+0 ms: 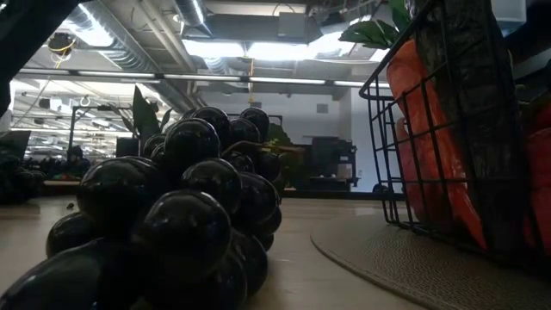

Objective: Build produce basket
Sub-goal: Put the top left red grapes into the black wire basket

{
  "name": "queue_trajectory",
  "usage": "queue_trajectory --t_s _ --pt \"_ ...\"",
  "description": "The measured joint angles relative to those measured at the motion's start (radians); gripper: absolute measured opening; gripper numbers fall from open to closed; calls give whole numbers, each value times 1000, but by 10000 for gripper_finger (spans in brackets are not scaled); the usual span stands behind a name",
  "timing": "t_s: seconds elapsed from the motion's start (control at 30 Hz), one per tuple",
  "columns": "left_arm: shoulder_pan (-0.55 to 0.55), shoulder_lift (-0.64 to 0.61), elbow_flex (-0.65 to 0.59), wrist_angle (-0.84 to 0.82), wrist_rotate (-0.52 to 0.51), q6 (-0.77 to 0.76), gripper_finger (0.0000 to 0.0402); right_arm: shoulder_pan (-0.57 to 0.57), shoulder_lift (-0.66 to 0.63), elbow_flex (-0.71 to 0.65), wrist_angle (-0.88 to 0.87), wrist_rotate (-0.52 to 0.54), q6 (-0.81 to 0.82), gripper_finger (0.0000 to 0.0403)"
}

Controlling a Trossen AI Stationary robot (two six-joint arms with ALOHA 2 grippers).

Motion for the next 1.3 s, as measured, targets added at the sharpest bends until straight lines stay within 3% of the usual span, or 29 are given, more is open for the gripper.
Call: queue_trajectory --t_s 0.2,0.4,0.63,0.93,1.3 --pt "5 18 0 29 84 -18 0 0 -10 0 -16 -88 4 103" --pt "16 48 -2 19 162 -63 0 0 -15 0 -16 -102 3 103" --pt "40 103 1 41 284 -147 0 0 -14 0 -40 -250 -52 103" --pt "43 146 0 37 291 -147 0 0 -15 0 -43 -269 -51 103" --pt "43 169 0 -4 194 -122 0 0 -14 0 -42 -268 -52 103"
